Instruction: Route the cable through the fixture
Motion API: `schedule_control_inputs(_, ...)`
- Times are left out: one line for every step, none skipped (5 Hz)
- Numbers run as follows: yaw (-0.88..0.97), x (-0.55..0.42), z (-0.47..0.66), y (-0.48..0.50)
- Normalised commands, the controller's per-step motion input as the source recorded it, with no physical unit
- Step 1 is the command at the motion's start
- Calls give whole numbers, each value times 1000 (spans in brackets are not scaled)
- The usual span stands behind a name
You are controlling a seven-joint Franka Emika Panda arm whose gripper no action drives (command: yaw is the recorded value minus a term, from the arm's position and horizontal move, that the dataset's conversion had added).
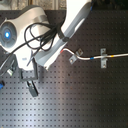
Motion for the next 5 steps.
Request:
schedule_control_inputs(-26, 105, -316, -293)
schedule_control_inputs(209, -90, -70, -11)
schedule_control_inputs(0, -57, 13, 163)
schedule_control_inputs(0, -165, 119, 266)
schedule_control_inputs(-40, -16, 0, 42)
